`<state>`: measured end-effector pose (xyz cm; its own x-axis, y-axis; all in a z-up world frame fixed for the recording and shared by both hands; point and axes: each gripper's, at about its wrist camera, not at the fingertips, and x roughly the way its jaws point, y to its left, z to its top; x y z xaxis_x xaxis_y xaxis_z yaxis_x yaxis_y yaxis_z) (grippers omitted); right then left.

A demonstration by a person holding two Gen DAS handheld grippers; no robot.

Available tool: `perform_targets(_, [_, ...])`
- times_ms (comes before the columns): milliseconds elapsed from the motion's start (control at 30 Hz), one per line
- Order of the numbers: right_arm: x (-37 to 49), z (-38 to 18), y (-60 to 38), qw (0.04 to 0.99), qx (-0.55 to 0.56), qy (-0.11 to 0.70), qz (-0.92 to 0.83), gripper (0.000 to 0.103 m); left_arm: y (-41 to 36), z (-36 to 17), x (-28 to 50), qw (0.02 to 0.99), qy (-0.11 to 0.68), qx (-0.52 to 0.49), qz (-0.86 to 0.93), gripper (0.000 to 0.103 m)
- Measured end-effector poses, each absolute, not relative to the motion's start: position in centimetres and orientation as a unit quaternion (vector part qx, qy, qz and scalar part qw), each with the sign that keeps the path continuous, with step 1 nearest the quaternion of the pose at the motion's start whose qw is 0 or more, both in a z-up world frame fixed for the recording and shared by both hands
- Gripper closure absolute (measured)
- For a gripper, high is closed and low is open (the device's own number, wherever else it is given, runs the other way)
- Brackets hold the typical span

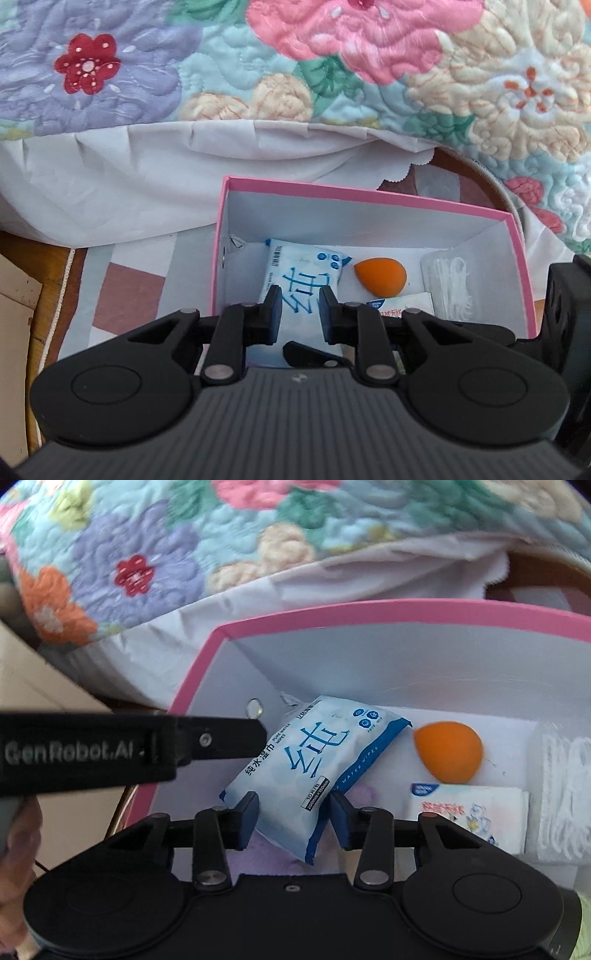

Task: Organize objects
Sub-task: 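Lower the tissue pack into the box and open both grippers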

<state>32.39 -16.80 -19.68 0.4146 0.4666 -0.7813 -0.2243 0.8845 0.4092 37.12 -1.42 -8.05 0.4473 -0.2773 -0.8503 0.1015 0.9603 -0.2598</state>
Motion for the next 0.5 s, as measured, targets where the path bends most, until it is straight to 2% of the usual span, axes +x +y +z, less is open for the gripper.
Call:
perform_targets(267, [31.6,-18.6,-16.0,0.845,0.055,0.49,0.206,0.055,-1.2,-8.3,36.4,0.844,0.519,-0.089,-0.104,0.082])
perform_targets(400, [29.1,-16.8,-17.6,0.864,0.071,0.459,0.195,0.048,-1.0,-7.7,35.3,0.847,0.513,-0.087,-0.104,0.082])
perform_targets(500, [27.0,-15.1,-18.8,0.876,0.078,0.438,0.187,0.047,-0.8,-7.0,34.0,0.851,0.508,-0.083,-0.103,0.081])
